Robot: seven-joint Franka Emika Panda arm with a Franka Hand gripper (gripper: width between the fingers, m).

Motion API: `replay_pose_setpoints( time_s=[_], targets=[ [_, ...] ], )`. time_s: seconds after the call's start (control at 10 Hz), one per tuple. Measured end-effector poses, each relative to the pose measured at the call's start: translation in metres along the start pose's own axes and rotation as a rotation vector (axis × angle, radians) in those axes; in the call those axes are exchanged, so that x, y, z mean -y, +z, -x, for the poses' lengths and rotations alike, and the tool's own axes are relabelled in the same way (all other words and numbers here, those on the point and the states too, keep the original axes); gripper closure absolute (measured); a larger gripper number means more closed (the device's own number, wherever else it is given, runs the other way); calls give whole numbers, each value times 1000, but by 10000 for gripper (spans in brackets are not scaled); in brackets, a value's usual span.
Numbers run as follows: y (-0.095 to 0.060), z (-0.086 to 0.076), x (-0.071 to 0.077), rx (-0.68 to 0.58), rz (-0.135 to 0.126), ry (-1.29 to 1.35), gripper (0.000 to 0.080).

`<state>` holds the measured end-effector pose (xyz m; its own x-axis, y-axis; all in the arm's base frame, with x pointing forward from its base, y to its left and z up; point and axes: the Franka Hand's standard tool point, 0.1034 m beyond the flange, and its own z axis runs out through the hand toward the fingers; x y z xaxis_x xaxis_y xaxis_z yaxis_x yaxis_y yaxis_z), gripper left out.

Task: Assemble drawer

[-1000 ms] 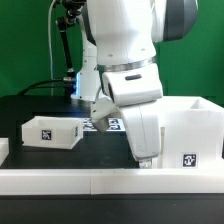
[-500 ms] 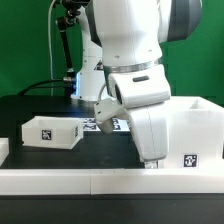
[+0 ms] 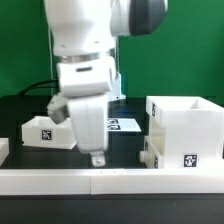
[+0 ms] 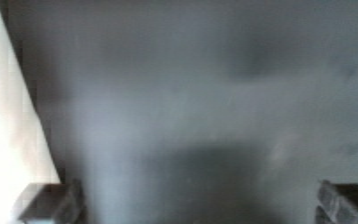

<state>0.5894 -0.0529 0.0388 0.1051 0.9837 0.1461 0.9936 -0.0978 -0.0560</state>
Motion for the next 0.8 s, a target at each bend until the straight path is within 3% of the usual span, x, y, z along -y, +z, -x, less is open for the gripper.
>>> replay_pose_setpoints(
  time_s=[0.2, 0.5, 0.8],
  targets=[
    [-9, 13, 18, 11, 16, 27, 150],
    [-30, 29, 44, 36, 72, 48, 150],
    [-28, 31, 48, 36, 65, 89, 150]
  ],
)
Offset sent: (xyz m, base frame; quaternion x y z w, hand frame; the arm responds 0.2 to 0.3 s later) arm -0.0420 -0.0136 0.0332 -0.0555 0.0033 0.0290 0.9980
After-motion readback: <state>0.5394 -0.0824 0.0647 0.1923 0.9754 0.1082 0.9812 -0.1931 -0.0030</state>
